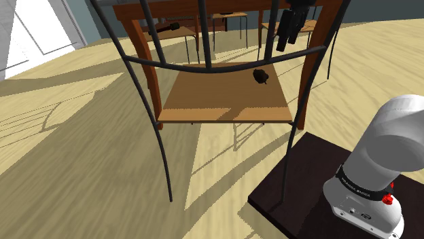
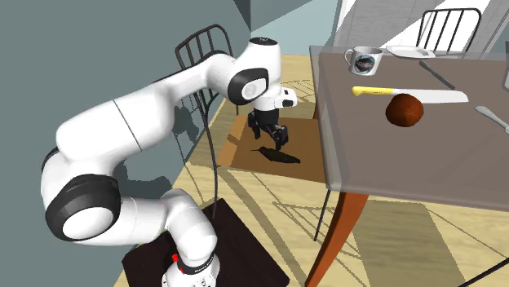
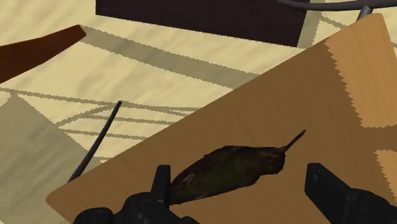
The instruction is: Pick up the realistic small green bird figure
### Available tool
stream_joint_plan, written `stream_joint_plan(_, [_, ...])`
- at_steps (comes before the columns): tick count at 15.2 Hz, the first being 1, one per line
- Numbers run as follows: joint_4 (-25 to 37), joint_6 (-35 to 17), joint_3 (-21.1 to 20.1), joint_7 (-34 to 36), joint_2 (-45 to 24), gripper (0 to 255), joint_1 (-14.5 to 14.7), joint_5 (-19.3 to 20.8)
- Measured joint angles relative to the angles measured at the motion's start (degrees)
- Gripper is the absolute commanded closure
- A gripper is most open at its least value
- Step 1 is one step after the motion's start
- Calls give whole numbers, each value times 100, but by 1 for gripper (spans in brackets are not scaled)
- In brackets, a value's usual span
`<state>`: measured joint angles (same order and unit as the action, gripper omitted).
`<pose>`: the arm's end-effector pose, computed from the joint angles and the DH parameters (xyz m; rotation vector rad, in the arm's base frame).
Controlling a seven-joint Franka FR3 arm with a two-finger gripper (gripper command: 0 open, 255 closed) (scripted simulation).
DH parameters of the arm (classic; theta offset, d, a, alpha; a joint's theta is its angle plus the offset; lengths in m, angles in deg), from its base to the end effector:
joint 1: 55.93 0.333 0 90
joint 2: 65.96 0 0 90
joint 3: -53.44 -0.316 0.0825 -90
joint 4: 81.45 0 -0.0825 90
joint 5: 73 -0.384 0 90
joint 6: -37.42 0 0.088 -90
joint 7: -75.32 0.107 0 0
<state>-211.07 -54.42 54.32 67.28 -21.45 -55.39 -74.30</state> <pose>0.3128 -0.0014 0.6352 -3.1035 -0.2157 -0.1861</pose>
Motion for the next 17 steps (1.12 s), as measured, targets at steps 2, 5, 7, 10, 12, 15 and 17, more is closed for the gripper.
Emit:
stream_joint_plan(2, [105,69,-92,222,-172,0,-79,-26])
stream_joint_plan(5, [670,434,-563,1703,-1165,0,-491,-196])
stream_joint_plan(7, [1116,726,-831,2861,-1919,0,-767,-333])
stream_joint_plan(10, [1479,979,-1036,4200,-2478,0,-971,-477])
stream_joint_plan(12, [1470,895,-1048,4440,-2488,0,-982,-491])
stream_joint_plan(15, [1226,660,-1040,4274,-2396,0,-979,-492])
stream_joint_plan(17, [1102,496,-1053,4243,-2361,0,-989,-490])
